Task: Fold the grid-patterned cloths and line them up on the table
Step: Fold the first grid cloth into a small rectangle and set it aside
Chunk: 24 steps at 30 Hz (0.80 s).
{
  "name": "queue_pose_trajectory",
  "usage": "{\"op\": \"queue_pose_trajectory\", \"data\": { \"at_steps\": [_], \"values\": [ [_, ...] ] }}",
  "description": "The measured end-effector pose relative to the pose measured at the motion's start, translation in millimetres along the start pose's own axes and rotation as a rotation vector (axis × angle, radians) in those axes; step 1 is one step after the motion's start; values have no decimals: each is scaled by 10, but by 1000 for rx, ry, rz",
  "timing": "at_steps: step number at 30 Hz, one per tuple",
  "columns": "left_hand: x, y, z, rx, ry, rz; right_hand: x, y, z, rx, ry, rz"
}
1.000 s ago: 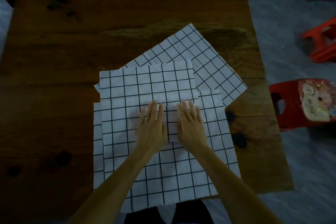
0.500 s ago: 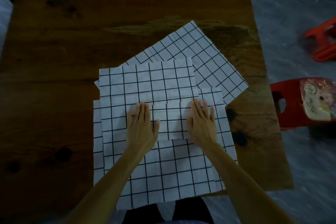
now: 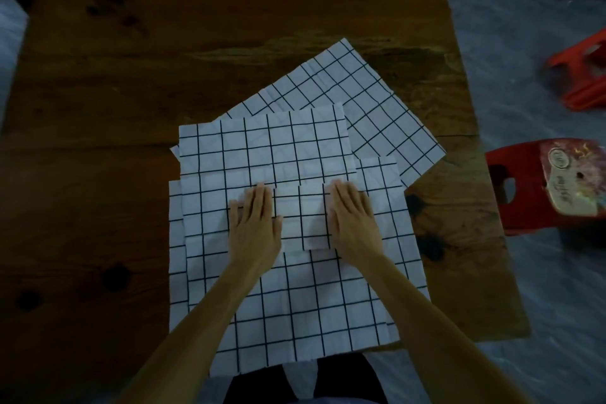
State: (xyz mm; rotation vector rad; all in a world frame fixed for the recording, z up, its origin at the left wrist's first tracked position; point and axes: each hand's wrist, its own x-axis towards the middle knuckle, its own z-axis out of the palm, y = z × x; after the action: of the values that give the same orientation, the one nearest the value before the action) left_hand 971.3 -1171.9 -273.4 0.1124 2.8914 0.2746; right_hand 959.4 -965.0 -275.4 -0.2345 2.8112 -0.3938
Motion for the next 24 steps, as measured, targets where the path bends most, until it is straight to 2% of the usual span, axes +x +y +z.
{"op": "queue_pose_trajectory", "data": {
  "at_steps": [7,11,16,20,24],
  "values": [
    [78,153,-152,-283,211,1,6,-177,-134,-16,26,28],
    [78,124,-176,-273,190,-92,12,-196,-134,-13,41,-8],
    [60,134,-204,-295,190,-121,49,-281,-125,51,32,-87],
    [84,164,-265,-345,169,-67,22,-370,-153,57,124,-128],
    [81,244,-537,-585,165,33,64,-511,-374,116,190,-195]
  ]
}}
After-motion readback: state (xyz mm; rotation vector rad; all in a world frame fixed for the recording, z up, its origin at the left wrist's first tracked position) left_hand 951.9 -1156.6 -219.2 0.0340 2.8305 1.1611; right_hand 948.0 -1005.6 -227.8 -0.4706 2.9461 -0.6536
